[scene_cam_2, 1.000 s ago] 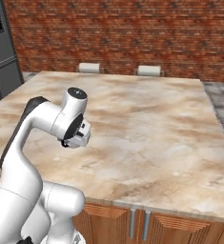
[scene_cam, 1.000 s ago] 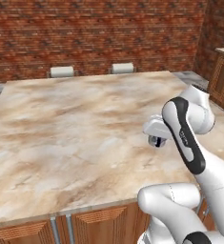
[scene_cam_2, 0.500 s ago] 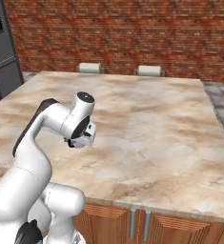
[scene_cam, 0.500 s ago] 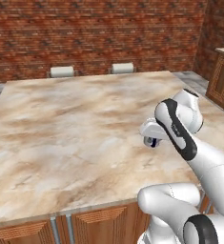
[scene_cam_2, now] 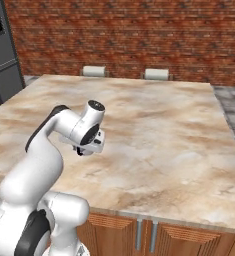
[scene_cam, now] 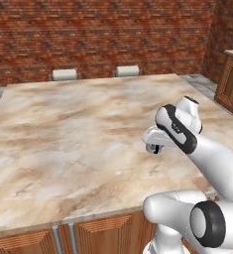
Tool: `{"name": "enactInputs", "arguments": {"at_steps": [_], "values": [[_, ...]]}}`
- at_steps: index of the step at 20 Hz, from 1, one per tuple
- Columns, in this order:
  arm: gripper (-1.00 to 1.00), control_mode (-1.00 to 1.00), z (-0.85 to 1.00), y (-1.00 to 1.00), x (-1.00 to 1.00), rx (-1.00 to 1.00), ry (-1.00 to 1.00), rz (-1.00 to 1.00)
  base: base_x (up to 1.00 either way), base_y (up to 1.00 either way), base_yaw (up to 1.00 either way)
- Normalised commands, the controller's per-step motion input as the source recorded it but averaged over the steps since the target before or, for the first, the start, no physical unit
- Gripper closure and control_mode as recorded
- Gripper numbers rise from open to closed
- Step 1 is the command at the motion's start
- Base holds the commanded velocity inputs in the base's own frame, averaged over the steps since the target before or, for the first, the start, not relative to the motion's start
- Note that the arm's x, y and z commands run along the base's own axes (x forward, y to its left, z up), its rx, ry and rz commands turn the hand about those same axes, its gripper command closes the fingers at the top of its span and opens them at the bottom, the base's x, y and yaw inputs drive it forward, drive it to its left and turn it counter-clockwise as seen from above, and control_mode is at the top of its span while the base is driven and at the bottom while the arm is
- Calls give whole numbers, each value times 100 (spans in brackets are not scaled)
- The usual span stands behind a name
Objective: Clear the mugs and bowl far away from the sink.
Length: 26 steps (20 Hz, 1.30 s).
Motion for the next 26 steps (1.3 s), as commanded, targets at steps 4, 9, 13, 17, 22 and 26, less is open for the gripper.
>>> {"name": "enactInputs", "arguments": {"at_steps": [4, 9, 13, 17, 22, 26], "values": [[100, -100, -29, -2, 28, 0, 0, 5, 0, 0, 0], [100, -100, -30, -1, 29, 0, 0, 4, 0, 0, 0], [100, -100, -34, -3, 24, 0, 0, 5, 0, 0, 0], [100, -100, -34, -2, 26, 0, 0, 5, 0, 0, 0], [100, -100, -33, -2, 24, 0, 0, 5, 0, 0, 0], [100, -100, -32, -4, 20, 0, 0, 5, 0, 0, 0]]}}
